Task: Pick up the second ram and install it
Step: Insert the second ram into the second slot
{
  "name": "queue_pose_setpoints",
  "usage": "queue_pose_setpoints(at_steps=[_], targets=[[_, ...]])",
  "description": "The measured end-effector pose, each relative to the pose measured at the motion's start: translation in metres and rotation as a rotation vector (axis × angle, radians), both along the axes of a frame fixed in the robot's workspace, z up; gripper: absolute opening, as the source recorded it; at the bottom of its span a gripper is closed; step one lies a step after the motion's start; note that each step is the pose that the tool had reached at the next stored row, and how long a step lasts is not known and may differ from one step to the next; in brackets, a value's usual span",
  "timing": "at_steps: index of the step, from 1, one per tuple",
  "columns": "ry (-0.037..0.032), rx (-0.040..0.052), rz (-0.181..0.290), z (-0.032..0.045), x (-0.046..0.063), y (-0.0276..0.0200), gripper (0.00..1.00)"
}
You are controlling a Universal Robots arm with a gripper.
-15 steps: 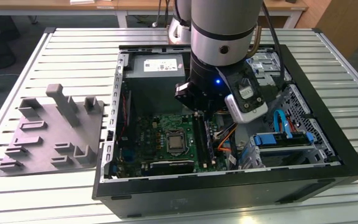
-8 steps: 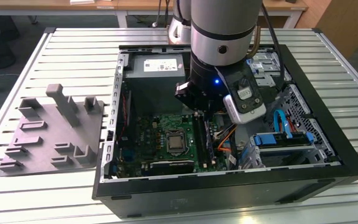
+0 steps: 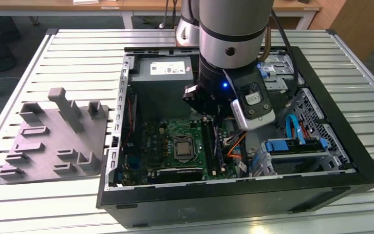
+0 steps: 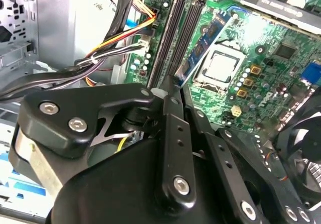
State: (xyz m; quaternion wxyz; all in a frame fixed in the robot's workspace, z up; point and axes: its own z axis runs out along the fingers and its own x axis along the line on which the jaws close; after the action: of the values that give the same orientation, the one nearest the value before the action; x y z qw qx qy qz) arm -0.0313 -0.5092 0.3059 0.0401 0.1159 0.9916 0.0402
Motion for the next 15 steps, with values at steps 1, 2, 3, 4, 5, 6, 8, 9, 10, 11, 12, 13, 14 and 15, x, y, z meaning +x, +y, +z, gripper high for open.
queue_pose_setpoints(at_steps=[1,2,3,4,5,6,8,9,10,11,12,13,14,15], targets=[[0.0,0.0,-0.008,0.0,0.0,0.0,0.14],[0.0,0.0,-0.016,0.0,0.0,0.0,0.14],[0.0,0.0,-0.023,0.0,0.0,0.0,0.14],[0.0,-0.0001,-0.031,0.0,0.0,0.0,0.14],[0.0,-0.0001,-0.038,0.0,0.0,0.0,0.14],[0.0,0.0,-0.045,0.0,0.0,0.0,0.14],[0.0,0.0,-0.06,0.0,0.0,0.0,0.14],[0.0,0.0,-0.067,0.0,0.0,0.0,0.14],[-0.0001,0.0001,-0.075,0.0,0.0,0.0,0.14],[0.0,0.0,-0.082,0.0,0.0,0.0,0.14],[0.0,0.0,-0.089,0.0,0.0,0.0,0.14],[0.0,0.0,-0.096,0.0,0.0,0.0,0.14],[0.0,0.0,-0.103,0.0,0.0,0.0,0.14],[0.0,0.0,-0.111,0.0,0.0,0.0,0.14]])
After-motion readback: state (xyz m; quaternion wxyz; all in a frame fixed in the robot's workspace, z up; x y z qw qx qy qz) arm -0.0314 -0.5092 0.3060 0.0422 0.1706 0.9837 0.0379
